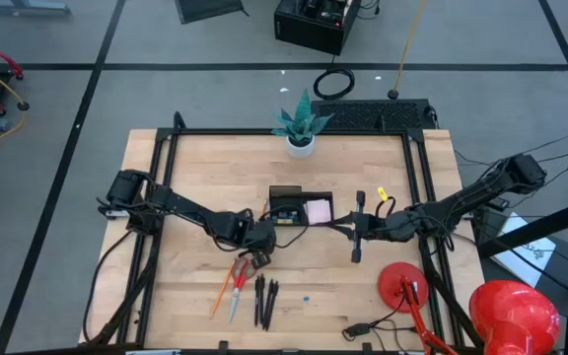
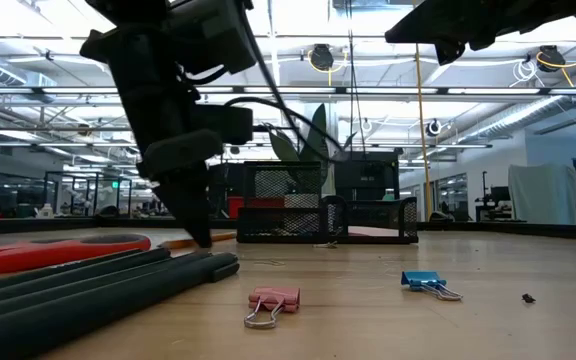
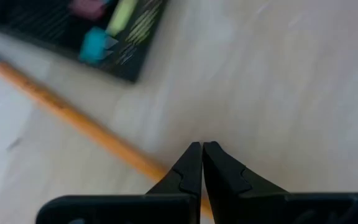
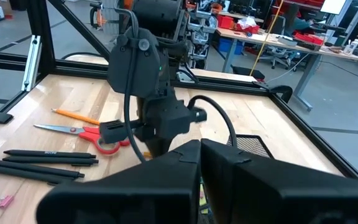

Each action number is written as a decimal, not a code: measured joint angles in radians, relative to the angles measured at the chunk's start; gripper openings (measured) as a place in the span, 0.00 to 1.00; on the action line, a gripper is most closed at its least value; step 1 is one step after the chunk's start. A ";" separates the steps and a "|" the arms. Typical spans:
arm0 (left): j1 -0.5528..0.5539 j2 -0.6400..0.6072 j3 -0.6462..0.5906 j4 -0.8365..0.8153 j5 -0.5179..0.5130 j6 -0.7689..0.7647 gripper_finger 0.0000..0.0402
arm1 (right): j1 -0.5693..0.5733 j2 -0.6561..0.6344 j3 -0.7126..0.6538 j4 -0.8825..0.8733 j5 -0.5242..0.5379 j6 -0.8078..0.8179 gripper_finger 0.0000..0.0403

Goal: Pick and place office supplies into organizer
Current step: Put the left orange pencil into the black desk organizer

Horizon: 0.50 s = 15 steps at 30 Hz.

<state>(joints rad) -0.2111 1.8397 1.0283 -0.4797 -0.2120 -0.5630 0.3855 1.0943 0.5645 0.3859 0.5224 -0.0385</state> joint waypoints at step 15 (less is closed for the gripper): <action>0.014 -0.035 -0.007 -0.196 -0.036 0.008 0.06 | 0.000 0.000 0.000 -0.022 0.000 0.019 0.01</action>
<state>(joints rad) -0.1967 1.8048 1.0209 -0.6756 -0.2476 -0.5552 0.3855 1.0940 0.5644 0.3641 0.5220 -0.0193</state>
